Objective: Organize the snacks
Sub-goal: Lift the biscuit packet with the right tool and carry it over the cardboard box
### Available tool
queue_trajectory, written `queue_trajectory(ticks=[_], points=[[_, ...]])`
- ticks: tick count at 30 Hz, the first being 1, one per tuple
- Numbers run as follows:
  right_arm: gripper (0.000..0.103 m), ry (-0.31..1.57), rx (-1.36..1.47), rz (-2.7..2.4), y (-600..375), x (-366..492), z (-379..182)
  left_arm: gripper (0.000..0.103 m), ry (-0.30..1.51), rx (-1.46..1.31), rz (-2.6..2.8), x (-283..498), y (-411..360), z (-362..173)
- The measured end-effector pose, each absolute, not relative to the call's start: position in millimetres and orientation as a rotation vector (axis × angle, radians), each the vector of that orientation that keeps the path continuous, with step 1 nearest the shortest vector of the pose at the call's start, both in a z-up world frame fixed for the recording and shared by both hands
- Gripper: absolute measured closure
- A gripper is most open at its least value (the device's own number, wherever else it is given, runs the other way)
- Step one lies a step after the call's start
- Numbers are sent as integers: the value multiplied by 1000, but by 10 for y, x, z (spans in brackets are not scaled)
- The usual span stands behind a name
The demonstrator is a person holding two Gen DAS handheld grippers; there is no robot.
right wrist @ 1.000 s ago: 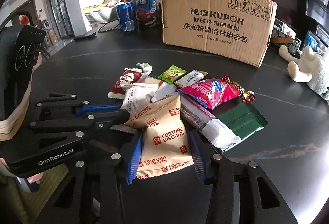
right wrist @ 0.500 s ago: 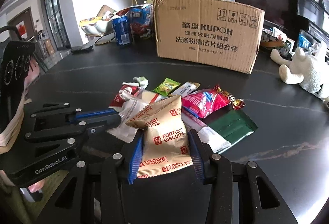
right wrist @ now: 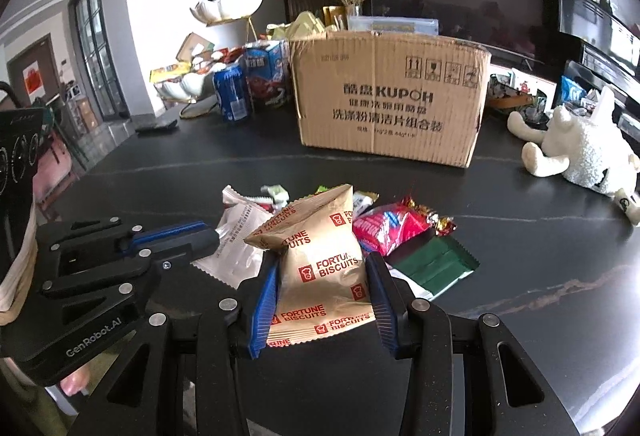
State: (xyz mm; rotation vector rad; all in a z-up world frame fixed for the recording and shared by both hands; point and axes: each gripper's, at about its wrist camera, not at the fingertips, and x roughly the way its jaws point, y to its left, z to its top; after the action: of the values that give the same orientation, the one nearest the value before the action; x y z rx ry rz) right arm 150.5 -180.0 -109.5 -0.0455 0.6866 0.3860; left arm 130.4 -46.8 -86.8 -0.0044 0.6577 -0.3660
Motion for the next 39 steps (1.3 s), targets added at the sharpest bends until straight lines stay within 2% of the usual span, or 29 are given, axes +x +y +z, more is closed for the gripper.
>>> queue_trajectory(ticks=[16,39], points=[[59,602,-24,351,-1834,1595,-498,98,514,-4,-356,1372,-427,-258],[59,541,62,286,-1883,2510,58,98,436,19,-306,2257,-370,265]])
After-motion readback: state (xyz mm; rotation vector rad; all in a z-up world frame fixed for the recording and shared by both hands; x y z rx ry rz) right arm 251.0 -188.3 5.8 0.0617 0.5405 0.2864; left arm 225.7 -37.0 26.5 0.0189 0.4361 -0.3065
